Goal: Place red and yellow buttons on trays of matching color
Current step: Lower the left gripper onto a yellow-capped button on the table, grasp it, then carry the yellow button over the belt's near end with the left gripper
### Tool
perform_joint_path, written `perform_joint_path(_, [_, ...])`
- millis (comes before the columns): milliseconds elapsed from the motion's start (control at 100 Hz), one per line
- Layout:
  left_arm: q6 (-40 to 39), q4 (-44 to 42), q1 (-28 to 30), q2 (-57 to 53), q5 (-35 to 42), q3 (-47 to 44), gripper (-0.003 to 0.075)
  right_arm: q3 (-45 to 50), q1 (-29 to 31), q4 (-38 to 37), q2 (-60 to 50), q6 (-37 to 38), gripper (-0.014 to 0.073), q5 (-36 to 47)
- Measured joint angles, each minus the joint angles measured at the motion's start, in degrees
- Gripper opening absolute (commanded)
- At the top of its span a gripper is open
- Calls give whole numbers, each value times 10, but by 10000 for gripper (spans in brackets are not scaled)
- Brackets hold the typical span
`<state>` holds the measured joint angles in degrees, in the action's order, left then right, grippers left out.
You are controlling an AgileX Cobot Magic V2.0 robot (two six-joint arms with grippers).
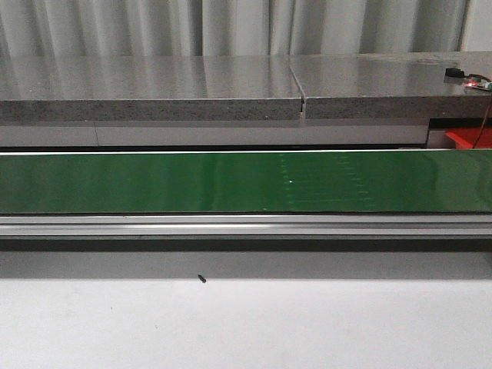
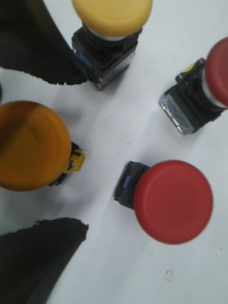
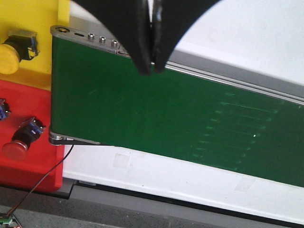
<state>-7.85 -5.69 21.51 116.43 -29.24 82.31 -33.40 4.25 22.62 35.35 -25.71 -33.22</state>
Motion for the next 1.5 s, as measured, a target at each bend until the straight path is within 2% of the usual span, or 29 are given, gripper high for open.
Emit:
perform_joint_path(250, [2, 0, 0, 1, -1, 0, 542, 0, 0, 0, 0, 0, -68, 0])
perform_joint_path(330, [3, 0, 0, 1, -1, 0, 499, 0, 0, 0, 0, 0, -68, 0])
perform_joint_path(400, [3, 0, 0, 1, -2, 0, 417, 0, 0, 0, 0, 0, -68, 0])
perform_joint_path(590, [4, 0, 0, 1, -6, 0, 102, 0, 0, 0, 0, 0, -68, 0])
perform_joint_path(700, [4, -1, 0, 1, -13, 1, -18, 0, 0, 0, 0, 0, -68, 0])
perform_joint_path(920, [4, -3, 0, -32, -69, 1, -20, 0, 0, 0, 0, 0, -68, 0])
perform_joint_path(1230, [28, 26, -7, -176, -137, 1, -20, 0, 0, 0, 0, 0, -68, 0])
perform_joint_path(1500, [66, 72, -77, -236, -189, 1, -20, 0, 0, 0, 0, 0, -68, 0])
